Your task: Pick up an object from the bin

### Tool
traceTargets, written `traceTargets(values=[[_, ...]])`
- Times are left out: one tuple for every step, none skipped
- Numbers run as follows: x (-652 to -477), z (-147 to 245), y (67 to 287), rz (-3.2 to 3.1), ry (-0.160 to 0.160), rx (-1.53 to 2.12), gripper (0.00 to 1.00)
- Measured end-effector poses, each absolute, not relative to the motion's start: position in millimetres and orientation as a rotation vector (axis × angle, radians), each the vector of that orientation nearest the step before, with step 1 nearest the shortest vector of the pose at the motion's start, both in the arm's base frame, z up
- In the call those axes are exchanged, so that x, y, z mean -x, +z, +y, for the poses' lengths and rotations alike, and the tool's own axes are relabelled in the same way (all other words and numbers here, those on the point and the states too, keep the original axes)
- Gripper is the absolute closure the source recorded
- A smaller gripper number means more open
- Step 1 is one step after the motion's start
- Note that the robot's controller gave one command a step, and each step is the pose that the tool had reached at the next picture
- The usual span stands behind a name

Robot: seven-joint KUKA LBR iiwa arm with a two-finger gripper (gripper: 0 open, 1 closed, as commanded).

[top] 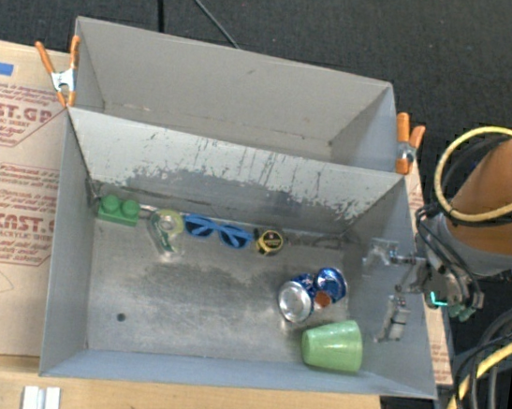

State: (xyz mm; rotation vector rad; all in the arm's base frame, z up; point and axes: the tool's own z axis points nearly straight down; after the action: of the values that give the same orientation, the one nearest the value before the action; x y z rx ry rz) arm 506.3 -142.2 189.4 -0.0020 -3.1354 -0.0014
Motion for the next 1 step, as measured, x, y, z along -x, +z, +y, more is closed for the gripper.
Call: traceTargets(values=[[-517.3,-114.5,121.2,-3.085,-0.003,-0.593,0.00]])
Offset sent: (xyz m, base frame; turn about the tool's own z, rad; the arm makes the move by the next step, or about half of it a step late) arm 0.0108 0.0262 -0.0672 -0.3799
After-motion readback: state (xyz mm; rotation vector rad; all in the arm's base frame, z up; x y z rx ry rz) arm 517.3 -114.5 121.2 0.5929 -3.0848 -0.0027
